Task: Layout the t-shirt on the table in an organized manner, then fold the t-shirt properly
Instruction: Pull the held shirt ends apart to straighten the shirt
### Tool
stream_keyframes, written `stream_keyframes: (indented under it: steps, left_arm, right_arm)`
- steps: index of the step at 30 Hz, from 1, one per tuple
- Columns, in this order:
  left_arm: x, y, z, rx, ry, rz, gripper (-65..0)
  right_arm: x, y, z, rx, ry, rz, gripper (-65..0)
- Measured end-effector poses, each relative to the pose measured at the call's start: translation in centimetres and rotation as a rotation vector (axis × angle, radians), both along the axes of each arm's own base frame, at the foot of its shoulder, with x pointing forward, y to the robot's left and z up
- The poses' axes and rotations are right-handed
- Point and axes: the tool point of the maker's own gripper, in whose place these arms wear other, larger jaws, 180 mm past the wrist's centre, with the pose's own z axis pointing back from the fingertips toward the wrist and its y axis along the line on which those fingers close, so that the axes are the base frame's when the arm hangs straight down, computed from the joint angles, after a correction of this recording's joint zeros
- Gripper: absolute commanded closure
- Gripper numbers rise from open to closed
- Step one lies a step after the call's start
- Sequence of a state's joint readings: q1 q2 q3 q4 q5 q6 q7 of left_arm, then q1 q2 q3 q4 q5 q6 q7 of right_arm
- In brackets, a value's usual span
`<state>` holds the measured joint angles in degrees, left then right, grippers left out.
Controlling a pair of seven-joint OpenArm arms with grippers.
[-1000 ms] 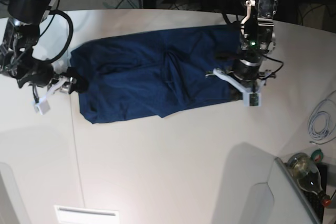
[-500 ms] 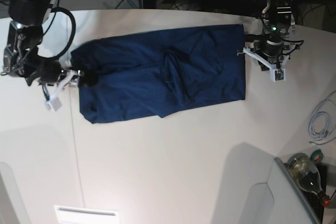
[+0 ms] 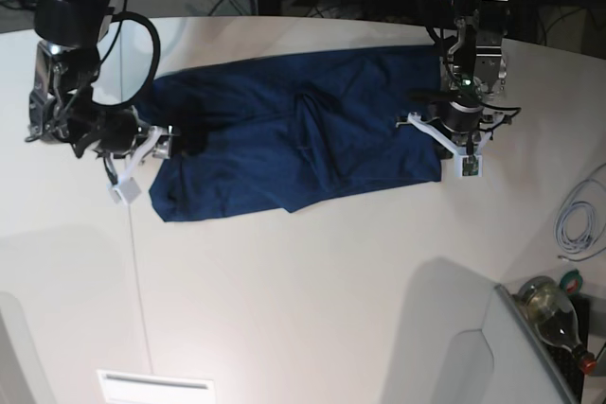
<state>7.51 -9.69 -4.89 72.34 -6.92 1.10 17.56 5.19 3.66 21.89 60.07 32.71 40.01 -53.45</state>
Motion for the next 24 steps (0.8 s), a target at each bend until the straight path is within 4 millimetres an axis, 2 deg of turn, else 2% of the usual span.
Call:
stream_keyframes:
  steps: [2, 4, 7, 9, 11, 17, 24]
  left_arm:
    - [0.2, 0.0, 0.1, 0.001, -0.003, 0.001, 0.0]
    - [0.1, 0.3, 0.1, 0.006, 0.001, 0.0, 0.0]
    - [-0.2, 0.5, 0.0, 0.008, 0.005, 0.007, 0.0]
    - [-0.2, 0.3, -0.1, 0.005, 0.008, 0.0, 0.0]
    - [-0.2, 0.4, -0.1, 0.008, 0.007, 0.002, 0.0]
    - [0.0, 0.4, 0.0, 0.009, 0.004, -0.001, 0.0]
    - [0.5, -0.1, 0.2, 0.002, -0.007, -0.006, 0.0]
  right_arm:
    - [0.0, -1.2, 0.1, -0.026, -0.009, -0.003, -45.5]
    - [-0.1, -3.2, 0.1, -0.077, -0.007, 0.0, -45.9]
    - [-0.2, -6.6, 0.6, -0.122, -0.012, -0.086, -45.9]
    - [-0.4, -7.8, 0.6, -0.122, -0.01, -0.133, -46.1]
    - [-0.5, -7.8, 0.0, -0.112, 0.005, -0.144, -46.1]
    - [1.1, -6.2, -0.5, -0.048, 0.009, -0.161, -46.2]
    - [0.5, -1.3, -0.8, 0.001, 0.001, -0.049, -46.2]
